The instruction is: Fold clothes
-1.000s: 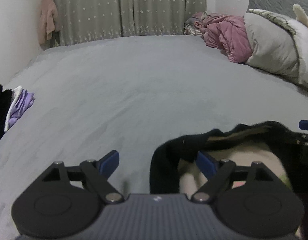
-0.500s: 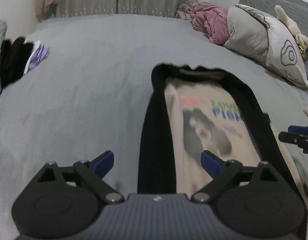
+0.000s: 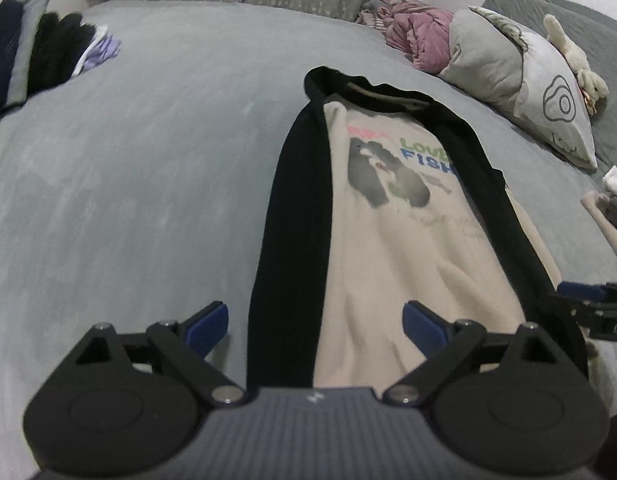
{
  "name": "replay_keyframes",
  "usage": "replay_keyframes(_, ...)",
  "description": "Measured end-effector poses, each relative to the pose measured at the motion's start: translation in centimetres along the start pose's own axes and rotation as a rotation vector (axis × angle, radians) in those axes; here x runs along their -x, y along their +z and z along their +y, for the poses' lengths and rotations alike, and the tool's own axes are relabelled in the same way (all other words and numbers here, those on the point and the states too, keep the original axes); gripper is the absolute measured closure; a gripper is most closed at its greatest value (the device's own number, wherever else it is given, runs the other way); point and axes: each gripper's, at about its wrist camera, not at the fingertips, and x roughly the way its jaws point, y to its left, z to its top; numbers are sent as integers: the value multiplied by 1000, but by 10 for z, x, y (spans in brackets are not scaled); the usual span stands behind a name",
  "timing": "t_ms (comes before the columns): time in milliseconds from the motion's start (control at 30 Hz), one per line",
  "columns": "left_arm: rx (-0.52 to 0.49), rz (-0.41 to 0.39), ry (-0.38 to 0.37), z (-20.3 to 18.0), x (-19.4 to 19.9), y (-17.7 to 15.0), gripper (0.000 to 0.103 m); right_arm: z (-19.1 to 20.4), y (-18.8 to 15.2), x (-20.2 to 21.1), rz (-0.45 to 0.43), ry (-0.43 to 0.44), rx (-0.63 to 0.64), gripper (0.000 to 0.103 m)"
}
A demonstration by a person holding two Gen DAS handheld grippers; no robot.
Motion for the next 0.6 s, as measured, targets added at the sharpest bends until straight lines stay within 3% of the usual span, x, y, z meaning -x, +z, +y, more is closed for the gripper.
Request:
replay_keyframes(67,33,3,-21,6,2,-6,11,1,-7,1,3,1,-3,39)
replay_keyframes(167,94,2,-65,19,6,-15,25,1,-14,3,-10,4,2,44)
replay_keyframes(200,108,-5,-70,23,8,-18,39,1,-15,3,-15,5,8,52)
replay_keyframes(233,118,-7,-68,26,10,-19,52,1,-16,4,-21,6,15,67)
replay_keyframes(333,165,-22,-94,33,15,-17,79,-3,-13,9,-37,21,6,95)
replay_keyframes(367,178,-38,-95,35,19,-14,82,-6,-11,11,-43,26,-3,95)
replay_keyframes(400,179,-53,-86,36,22,-12,93,-9,-8,13,-48,30,-13,96)
replay_keyframes(600,111,-190,42,33,48,25,100,-27,17,36,-128,-33,-19,96)
